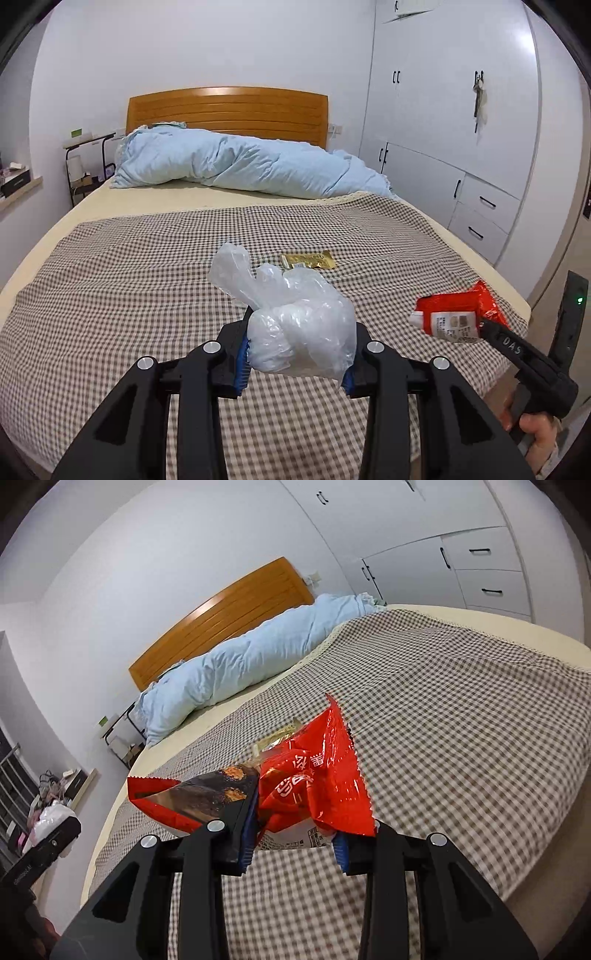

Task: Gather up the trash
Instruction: 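Carry the plastic bag and red packet down to the floor trash bag with both tools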

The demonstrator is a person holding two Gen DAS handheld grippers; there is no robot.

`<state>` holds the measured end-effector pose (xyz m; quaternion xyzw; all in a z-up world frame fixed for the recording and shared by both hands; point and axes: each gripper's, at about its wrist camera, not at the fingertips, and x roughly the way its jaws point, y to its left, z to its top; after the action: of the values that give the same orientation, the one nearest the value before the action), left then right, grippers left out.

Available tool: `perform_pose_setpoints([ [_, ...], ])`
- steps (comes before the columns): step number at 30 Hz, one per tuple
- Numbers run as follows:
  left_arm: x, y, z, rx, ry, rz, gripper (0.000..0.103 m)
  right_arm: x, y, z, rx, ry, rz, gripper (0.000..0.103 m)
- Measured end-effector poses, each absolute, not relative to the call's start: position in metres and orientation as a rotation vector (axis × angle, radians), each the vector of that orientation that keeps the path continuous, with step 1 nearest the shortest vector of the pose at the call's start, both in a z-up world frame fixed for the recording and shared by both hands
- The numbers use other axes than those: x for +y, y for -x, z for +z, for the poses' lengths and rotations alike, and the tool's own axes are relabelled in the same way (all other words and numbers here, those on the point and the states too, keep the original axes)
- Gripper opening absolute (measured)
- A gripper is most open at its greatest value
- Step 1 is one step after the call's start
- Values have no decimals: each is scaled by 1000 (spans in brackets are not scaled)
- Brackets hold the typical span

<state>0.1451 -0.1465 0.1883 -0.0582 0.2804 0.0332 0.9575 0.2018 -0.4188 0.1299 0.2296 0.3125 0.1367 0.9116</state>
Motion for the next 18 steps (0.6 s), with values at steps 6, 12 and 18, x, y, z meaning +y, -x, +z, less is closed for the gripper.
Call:
perform_pose_setpoints([
  [6, -157, -110, 192, 545, 119, 61, 34, -419, -174, 134, 634, -446, 313, 33],
  [12, -167, -83, 192, 525, 95, 64, 34, -420, -150, 135, 627, -412, 329, 33],
  [18, -171, -62, 189, 511, 105, 37, 34, -427, -130, 134, 611, -377, 343, 33],
])
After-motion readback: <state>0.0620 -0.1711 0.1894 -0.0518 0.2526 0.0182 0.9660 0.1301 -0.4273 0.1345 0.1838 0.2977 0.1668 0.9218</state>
